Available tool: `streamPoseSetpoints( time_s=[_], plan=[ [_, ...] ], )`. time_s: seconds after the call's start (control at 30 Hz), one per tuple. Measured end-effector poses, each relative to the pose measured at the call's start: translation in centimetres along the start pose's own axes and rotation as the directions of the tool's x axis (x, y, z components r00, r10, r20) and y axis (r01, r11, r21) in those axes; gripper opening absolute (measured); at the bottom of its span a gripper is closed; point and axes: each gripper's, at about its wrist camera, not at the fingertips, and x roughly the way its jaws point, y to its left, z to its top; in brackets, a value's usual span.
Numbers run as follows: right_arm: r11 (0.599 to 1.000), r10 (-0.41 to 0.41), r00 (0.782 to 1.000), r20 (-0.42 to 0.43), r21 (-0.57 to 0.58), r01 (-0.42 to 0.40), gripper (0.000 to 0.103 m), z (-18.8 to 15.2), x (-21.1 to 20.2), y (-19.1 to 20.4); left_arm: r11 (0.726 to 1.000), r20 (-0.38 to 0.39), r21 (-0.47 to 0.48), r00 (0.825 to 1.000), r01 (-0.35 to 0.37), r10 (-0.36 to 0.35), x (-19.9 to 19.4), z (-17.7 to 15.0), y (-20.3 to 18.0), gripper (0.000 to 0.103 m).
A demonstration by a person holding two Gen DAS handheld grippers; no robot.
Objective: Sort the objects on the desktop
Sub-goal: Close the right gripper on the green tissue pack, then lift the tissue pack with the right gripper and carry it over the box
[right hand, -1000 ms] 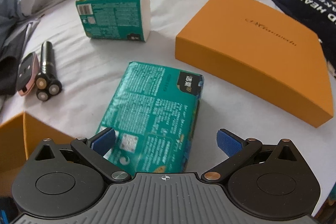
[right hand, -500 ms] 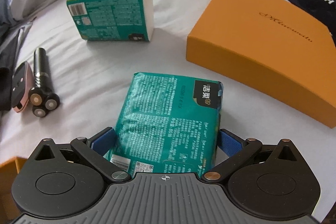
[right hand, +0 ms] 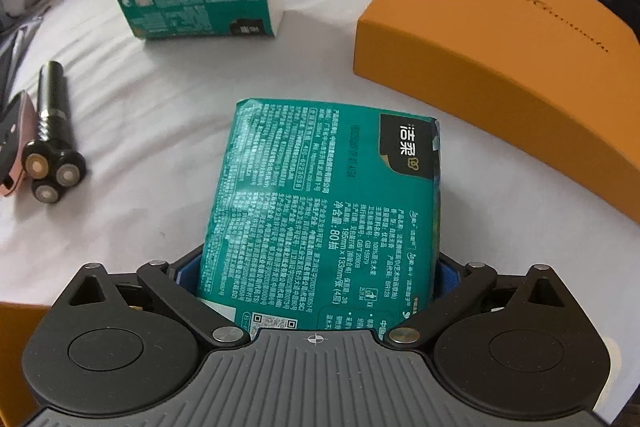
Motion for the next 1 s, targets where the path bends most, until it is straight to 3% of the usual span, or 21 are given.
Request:
streamPoseSetpoints(
  time_s=[0.27, 0.57, 1.0],
  plan=[
    [0.993, 0.113, 0.993, 0.036, 0.019, -0.114, 0.096, -1.0, -2.5, -3.5, 1.000, 0.015, 0.000, 1.000, 0.012, -0.012, -0.6, 0.2, -0.1, 0.087],
    [0.979, 0.205, 0.969, 0.136, -0.030, -0.202, 0.096, -2.8, -10.3, -5.8, 0.999, 0.083, -0.014, 0.996, 0.044, -0.043, -2.9, 0.9, -0.2, 0.087],
    [0.927, 0.323, 0.942, 0.093, -0.232, -0.295, 0.096, -9.6, -17.4, -3.9, 0.994, 0.190, -0.044, 0.978, 0.099, -0.089, -8.7, 1.0, 0.4, 0.087]
  ],
)
